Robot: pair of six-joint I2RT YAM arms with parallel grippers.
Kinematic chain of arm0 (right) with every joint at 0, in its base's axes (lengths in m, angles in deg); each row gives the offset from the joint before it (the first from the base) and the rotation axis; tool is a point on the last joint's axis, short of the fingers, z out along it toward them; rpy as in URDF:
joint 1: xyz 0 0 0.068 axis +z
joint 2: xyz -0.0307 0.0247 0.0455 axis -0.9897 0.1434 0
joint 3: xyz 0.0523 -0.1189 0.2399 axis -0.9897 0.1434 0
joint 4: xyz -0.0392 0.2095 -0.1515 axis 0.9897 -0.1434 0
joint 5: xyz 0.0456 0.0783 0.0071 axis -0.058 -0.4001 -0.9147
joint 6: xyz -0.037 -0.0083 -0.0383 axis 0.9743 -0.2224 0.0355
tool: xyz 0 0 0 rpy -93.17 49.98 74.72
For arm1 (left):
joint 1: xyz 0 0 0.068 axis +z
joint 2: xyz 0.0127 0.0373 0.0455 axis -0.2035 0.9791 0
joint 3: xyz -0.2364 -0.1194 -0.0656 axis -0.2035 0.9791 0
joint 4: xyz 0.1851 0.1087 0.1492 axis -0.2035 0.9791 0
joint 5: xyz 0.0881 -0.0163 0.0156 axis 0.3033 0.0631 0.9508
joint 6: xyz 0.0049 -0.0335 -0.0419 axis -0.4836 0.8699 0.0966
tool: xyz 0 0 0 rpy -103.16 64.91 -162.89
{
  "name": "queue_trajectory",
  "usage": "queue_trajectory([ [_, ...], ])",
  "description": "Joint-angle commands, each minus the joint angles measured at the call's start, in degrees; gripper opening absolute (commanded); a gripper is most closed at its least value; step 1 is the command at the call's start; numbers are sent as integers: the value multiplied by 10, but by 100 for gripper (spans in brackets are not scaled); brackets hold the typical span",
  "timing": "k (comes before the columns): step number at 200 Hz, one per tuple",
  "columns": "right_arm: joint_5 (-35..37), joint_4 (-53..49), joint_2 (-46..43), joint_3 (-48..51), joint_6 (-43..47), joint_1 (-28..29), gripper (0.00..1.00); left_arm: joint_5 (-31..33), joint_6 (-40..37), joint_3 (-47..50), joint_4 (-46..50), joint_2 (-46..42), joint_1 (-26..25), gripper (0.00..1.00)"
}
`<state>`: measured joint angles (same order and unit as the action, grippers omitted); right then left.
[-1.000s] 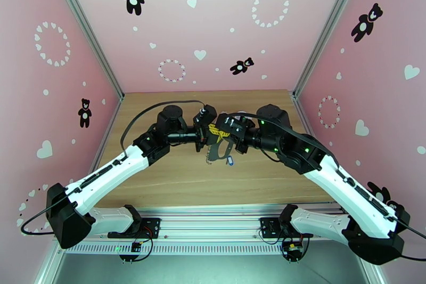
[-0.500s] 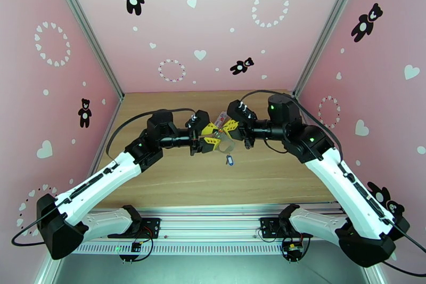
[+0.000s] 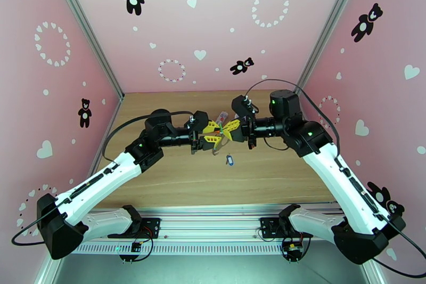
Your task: Remove the keys from the keyring
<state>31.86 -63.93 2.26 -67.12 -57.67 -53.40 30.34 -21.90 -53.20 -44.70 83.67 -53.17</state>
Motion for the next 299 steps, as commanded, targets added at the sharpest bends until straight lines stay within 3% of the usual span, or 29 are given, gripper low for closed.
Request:
queue_trajectory([
  [1, -29, 25, 3, -1, -18, -3, 0, 15, -2, -12, -6, 13, -4, 36],
  [31, -26, 20, 2, 0, -12, -4, 0, 21, -2, -9, -8, 8, -4, 30],
  [101, -28, -7, 1, -4, 4, -4, 0, 19, -7, -22, -6, 15, -4, 33],
  [209, -23, -23, -3, -8, 15, -6, 0, -32, -30, -43, 34, 13, -4, 22],
  [299, -23, -29, 0, -12, 14, -7, 0, -54, -41, -45, 57, 2, -3, 27],
])
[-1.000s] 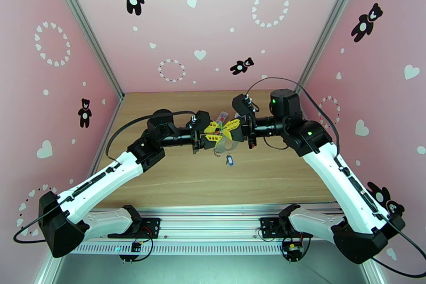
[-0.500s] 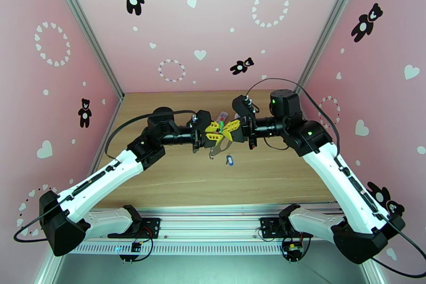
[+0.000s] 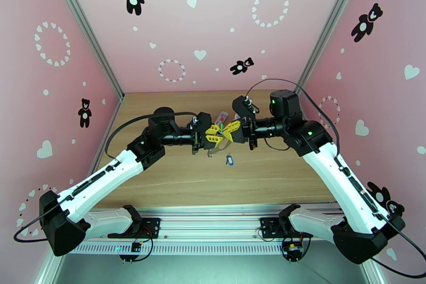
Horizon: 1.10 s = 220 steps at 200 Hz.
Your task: Remove the keys from the keyring
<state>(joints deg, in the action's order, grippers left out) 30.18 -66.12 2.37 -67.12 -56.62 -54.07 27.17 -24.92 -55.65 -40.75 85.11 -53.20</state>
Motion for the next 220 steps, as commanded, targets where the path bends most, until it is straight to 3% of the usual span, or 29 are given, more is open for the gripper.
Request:
queue_trajectory([
  [1, -6, -7, -1, -11, 4, 0, 0, -23, -11, -21, 17, -13, -3, 27],
  [139, 1, -19, 2, -13, 14, 0, 0, -40, -8, -30, 40, -23, 6, 33],
  [220, 2, -18, 1, -19, 13, 0, 0, -48, -13, -30, 52, -19, 13, 13],
])
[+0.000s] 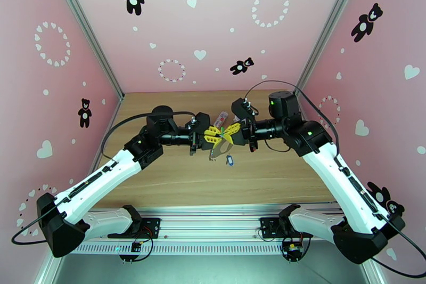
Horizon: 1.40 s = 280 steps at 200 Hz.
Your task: Remove the keys from the keyring
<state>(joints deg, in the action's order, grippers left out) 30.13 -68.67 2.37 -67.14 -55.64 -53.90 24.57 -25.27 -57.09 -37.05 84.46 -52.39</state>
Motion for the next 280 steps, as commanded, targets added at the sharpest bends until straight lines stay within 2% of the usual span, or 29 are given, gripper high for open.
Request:
queue_trajectory([
  [1, 2, 7, 1, -18, 4, -1, 0, -22, -9, -16, 15, -12, 5, 12],
  [61, 2, -3, -7, -17, 8, -1, 0, -31, -3, -22, 16, -22, 17, 2],
  [129, 28, 1, -43, 22, 13, -1, 0, -25, 113, 17, -138, -34, 25, 0],
  [154, 35, 2, -49, 30, 18, -2, 0, -21, 138, 21, -167, -37, 26, 0],
  [193, 61, -20, -61, 36, 43, -1, 0, 16, 173, 34, -212, -47, 25, 0],
  [226, 69, -17, -57, 45, 53, 2, 0, 37, 273, 57, -341, -29, 23, 0],
  [247, 78, -18, -44, 37, 62, 14, 0, 60, 301, 64, -388, -19, 13, 0],
  [280, 91, -5, -28, 10, 64, 25, 0, 97, 296, 50, -376, 5, -13, 0],
])
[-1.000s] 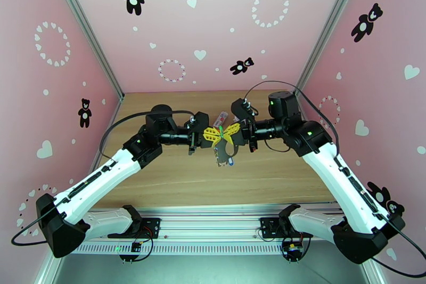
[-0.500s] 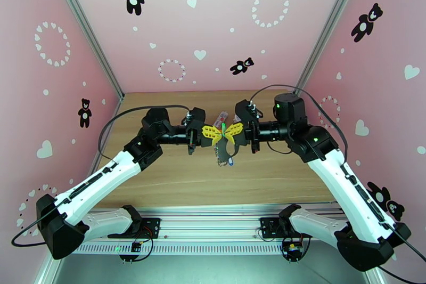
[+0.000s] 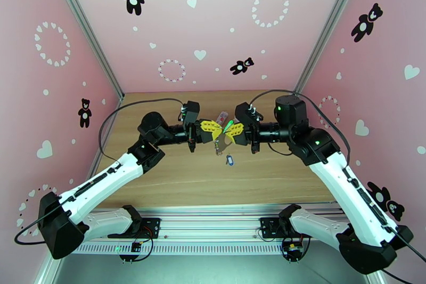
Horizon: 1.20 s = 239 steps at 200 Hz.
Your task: Remove the keys from the keyring
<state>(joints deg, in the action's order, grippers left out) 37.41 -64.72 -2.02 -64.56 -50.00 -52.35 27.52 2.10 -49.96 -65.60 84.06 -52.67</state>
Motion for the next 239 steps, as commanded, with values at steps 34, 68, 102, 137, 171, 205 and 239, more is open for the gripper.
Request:
queue_trajectory([
  [34, 52, -32, 2, -18, 7, 9, 0, 95, 12, 3, -93, -7, -10, 4],
  [68, 58, -16, -1, -30, -8, 10, 0, 57, 9, -14, -65, 3, -11, 12],
  [102, 66, -18, 1, -39, -7, 9, 0, 63, -12, -13, -32, -5, -11, 20],
  [137, 55, -47, 17, -61, 5, 9, 0, 66, -52, -14, 38, -27, -9, 30],
  [171, 49, -117, 45, -98, 31, 9, 0, 63, -105, -44, 167, -44, 0, 35],
  [205, 46, -159, 61, -116, 52, 10, 0, 58, -127, -78, 253, -41, 14, 38],
  [239, 53, -161, 71, -115, 56, 9, 0, 39, -131, -84, 282, -24, 20, 40],
])
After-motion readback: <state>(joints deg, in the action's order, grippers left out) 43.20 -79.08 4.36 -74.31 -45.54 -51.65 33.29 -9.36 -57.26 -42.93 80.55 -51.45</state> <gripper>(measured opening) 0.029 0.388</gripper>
